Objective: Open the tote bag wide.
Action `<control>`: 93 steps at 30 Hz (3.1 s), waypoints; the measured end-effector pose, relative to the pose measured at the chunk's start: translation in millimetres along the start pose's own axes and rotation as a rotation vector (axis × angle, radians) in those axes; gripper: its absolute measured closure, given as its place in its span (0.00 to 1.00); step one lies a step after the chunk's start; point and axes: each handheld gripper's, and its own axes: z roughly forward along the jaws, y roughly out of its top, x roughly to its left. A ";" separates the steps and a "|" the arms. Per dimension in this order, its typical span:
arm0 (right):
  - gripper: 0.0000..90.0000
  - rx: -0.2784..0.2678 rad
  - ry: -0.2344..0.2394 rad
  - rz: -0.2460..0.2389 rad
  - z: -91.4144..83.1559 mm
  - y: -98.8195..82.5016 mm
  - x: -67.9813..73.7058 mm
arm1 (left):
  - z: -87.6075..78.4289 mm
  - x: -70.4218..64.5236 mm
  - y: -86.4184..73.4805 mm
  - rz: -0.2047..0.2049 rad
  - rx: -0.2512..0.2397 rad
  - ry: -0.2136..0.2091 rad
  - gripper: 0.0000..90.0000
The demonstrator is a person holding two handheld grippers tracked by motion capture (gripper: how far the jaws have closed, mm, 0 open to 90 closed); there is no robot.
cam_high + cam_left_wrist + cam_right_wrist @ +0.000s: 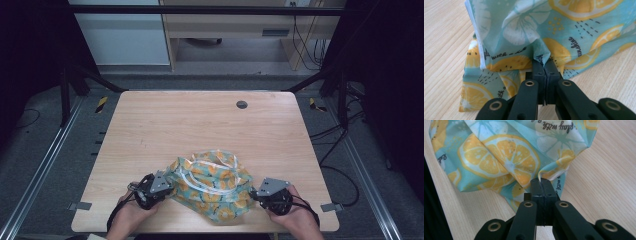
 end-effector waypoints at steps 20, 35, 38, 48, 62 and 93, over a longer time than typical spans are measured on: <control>1.00 -0.007 -0.050 0.037 8.7 4.0 -16.7 | 8.9 9.4 4.6 -0.045 -0.015 0.031 1.00; 1.00 -0.021 -0.076 0.056 16.0 10.8 -27.5 | 17.6 21.3 7.9 -0.076 -0.021 0.065 1.00; 1.00 -0.029 -0.082 0.069 16.1 11.5 -29.0 | 19.0 23.9 8.3 -0.087 -0.023 0.070 1.00; 0.99 -0.051 -0.079 0.079 11.4 8.9 -29.1 | 13.0 24.6 9.5 -0.100 -0.036 0.085 0.92; 0.43 -0.145 -0.134 0.129 -25.2 7.3 -14.7 | -37.6 15.0 5.7 -0.190 -0.172 0.142 0.34; 1.00 -0.222 0.076 0.018 -0.6 119.8 -10.9 | -35.2 32.8 80.8 -0.125 -0.221 0.089 0.85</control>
